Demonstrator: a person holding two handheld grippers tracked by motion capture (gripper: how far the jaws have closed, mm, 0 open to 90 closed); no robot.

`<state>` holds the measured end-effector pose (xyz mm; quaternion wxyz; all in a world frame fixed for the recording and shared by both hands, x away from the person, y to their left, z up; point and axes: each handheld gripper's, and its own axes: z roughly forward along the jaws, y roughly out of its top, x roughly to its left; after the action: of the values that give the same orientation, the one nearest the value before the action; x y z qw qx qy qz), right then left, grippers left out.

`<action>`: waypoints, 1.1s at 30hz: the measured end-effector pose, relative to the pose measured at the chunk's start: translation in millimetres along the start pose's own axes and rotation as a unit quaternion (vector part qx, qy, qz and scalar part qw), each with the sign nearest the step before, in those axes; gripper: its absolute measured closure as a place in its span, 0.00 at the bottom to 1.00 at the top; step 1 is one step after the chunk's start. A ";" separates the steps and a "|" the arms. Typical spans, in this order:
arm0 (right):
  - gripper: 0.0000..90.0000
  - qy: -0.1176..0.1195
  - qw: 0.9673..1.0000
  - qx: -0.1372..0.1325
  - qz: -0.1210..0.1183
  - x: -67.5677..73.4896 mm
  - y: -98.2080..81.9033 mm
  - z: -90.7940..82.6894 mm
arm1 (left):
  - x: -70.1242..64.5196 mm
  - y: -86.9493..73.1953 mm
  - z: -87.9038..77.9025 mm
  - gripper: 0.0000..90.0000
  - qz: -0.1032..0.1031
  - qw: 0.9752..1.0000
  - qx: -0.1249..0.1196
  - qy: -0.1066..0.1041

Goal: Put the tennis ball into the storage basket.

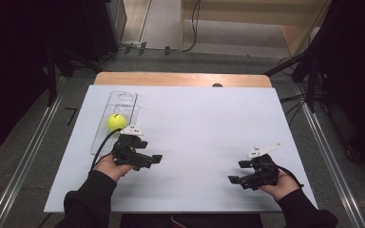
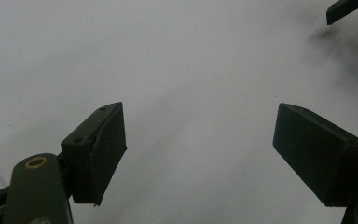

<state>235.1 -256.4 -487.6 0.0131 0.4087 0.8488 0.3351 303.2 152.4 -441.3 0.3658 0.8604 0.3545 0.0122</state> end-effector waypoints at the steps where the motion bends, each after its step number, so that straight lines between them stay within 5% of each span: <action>1: 0.24 0.000 1.000 -0.001 -0.001 -0.1 0.0 0.0 | 0.0 -1.3 -0.4 0.20 0.002 1.000 0.002 -0.001; 16: 0.24 -0.001 1.000 0.001 0.000 -0.5 -0.1 0.4 | 2.3 -24.1 -5.2 0.20 -0.011 1.000 -0.003 -0.017; 33: 0.24 -0.002 1.000 0.001 -0.001 -0.9 -0.4 0.8 | 2.3 -39.6 -14.9 0.20 0.005 1.000 0.006 -0.013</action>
<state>235.7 -256.8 -488.7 0.0149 0.4083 0.8498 0.3331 277.0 182.1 -456.2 0.3651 0.8644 0.3457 0.0004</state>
